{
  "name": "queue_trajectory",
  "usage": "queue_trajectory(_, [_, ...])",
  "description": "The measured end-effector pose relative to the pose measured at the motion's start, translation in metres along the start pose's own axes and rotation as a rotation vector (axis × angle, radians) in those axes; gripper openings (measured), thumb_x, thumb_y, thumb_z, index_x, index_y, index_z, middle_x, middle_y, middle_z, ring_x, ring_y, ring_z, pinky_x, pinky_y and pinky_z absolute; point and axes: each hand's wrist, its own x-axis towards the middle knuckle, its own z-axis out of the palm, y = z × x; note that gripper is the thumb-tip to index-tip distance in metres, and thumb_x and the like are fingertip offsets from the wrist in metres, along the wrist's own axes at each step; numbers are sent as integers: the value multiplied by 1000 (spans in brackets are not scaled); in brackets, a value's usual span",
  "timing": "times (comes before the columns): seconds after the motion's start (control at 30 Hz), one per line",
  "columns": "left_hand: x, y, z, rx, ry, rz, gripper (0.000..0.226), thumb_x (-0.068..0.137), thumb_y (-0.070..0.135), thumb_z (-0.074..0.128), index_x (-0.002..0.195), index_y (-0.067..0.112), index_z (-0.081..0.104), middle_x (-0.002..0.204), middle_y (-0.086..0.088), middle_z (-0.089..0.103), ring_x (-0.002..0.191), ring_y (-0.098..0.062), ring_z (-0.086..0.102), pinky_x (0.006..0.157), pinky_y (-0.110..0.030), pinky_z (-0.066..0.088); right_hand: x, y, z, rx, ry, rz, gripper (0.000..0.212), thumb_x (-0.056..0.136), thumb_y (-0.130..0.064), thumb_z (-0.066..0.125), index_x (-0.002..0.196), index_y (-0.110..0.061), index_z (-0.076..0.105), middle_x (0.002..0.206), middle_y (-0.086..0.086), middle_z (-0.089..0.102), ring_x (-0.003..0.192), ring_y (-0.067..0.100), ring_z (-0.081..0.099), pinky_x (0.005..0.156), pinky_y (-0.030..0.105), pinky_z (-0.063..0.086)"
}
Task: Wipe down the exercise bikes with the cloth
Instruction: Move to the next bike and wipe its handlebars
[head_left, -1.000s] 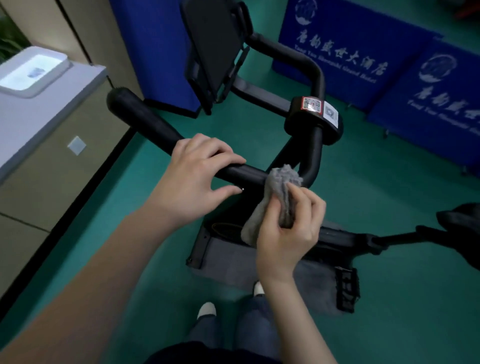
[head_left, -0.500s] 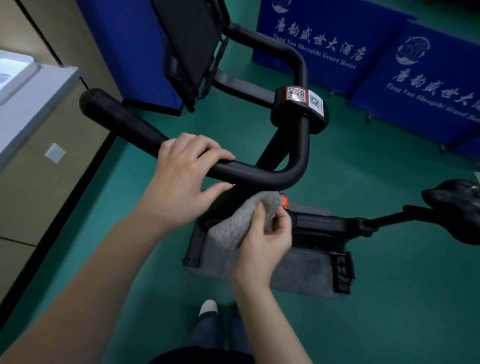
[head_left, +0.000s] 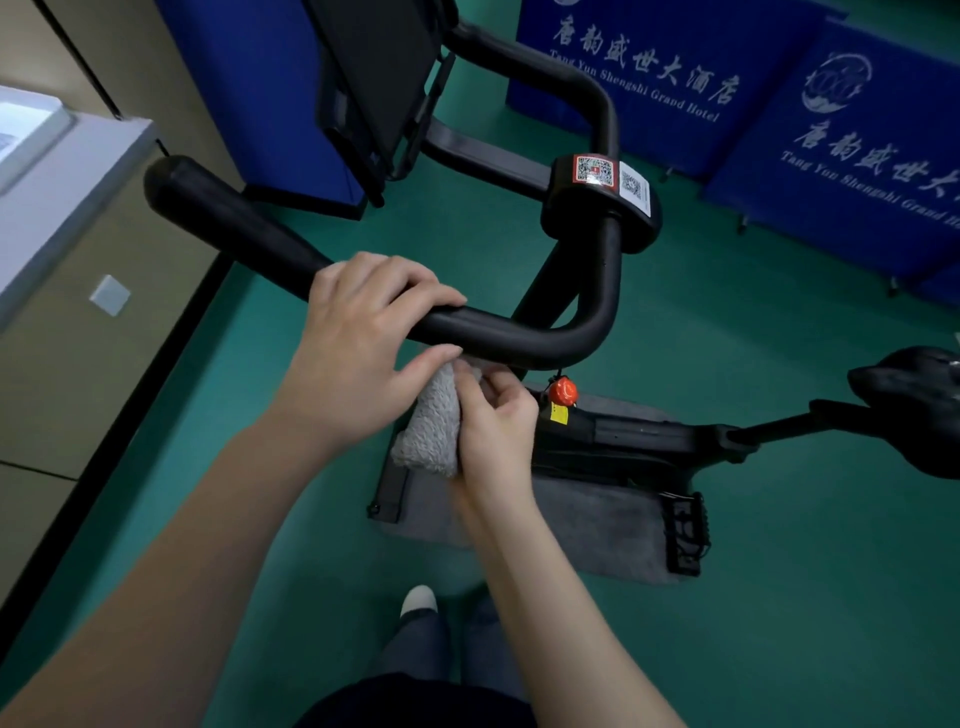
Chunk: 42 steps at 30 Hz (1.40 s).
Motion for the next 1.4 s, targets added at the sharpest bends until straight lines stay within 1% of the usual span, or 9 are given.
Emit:
queue_trajectory(0.17, [-1, -2, 0, 8, -2, 8, 36, 83, 41, 57, 113, 21, 63, 107, 4, 58, 105, -18, 45, 93, -29, 21, 2, -4, -18, 0, 77, 2, 13, 91, -3, 57, 80, -7, 62, 71, 6, 62, 66, 18, 56, 67, 35, 45])
queue_trajectory(0.33, [-2, -1, 1, 12, 10, 12, 41, 85, 49, 54, 113, 21, 64, 107, 4, 58, 105, -18, 47, 94, -29, 21, 13, -19, -48, 130, 221, -52, 7, 91, -7, 59, 85, -5, 62, 75, 7, 64, 65, 16, 60, 59, 28, 51])
queue_trajectory(0.6, [12, 38, 21, -3, 16, 92, 43, 84, 50, 59, 110, 16, 66, 102, 2, 63, 101, -22, 57, 103, -38, 31, 11, -16, -49, 35, 271, -125, 11, 91, -6, 58, 96, 3, 62, 74, 5, 64, 68, 13, 59, 65, 28, 49])
queue_trajectory(0.73, [20, 58, 35, -22, 13, 78, 39, 83, 46, 62, 107, 15, 67, 98, 1, 65, 97, -21, 60, 104, -42, 36, 30, -35, -63, -59, 360, -285, 13, 91, -4, 58, 98, 6, 62, 83, 11, 65, 77, 19, 60, 73, 37, 50])
queue_trajectory(0.8, [22, 64, 40, -20, 23, 40, 37, 83, 45, 62, 104, 15, 68, 95, 2, 66, 93, -21, 61, 103, -41, 37, 40, -47, -70, -170, 378, -379, 10, 90, -5, 60, 97, -1, 65, 90, 10, 68, 83, 17, 62, 82, 39, 52])
queue_trajectory(0.9, [24, 69, 44, 8, 22, -9, 31, 85, 44, 60, 99, 18, 70, 88, 4, 67, 85, -20, 62, 97, -36, 38, 40, -56, -75, -381, 347, -569, 10, 88, -7, 64, 94, -14, 67, 98, 8, 66, 93, 13, 63, 87, 30, 51])
queue_trajectory(1.03, [26, 74, 45, -13, 3, -67, 28, 84, 45, 61, 95, 21, 71, 86, 9, 68, 81, -15, 63, 85, -33, 39, 40, -54, -87, -649, 214, -887, 13, 86, -3, 63, 98, -1, 68, 96, 6, 57, 94, 4, 57, 87, 19, 46])
queue_trajectory(1.27, [30, 91, 48, 21, 13, -202, 42, 87, 57, 51, 96, 21, 72, 85, 12, 69, 82, -13, 64, 89, -32, 37, 103, -96, -98, -734, -4, -867, 16, 84, 3, 62, 98, 0, 69, 93, 4, 56, 90, -5, 53, 83, 9, 40])
queue_trajectory(1.4, [33, 107, 59, 77, 48, -276, 42, 85, 56, 55, 96, 20, 72, 84, 9, 68, 82, -15, 64, 96, -35, 35, 116, -109, -106, -774, -164, -926, 15, 84, 1, 63, 98, -1, 70, 93, 4, 56, 90, 2, 55, 84, 14, 42])
